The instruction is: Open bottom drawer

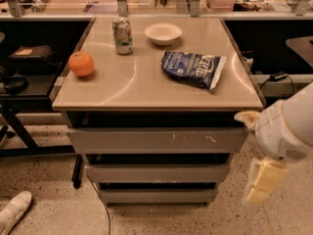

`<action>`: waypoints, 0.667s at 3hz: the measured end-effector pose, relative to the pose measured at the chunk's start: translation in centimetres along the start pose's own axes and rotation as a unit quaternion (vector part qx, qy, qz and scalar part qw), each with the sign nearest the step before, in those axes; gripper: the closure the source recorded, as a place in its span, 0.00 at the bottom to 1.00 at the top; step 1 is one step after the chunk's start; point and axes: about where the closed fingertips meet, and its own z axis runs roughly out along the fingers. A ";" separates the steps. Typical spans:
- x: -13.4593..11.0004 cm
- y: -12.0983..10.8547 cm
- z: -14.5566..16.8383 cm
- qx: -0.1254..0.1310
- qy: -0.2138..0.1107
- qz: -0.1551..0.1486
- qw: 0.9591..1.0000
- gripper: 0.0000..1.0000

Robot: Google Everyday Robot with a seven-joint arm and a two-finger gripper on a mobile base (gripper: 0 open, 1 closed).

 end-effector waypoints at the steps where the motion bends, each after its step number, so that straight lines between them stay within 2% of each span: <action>1: 2.3 2.9 8.2 -0.039 -0.006 -0.001 0.999 0.00; 2: 2.8 3.6 9.0 -0.043 -0.003 0.002 0.999 0.00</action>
Offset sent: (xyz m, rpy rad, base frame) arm -0.0128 0.0084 -0.0745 0.0208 0.0560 0.0275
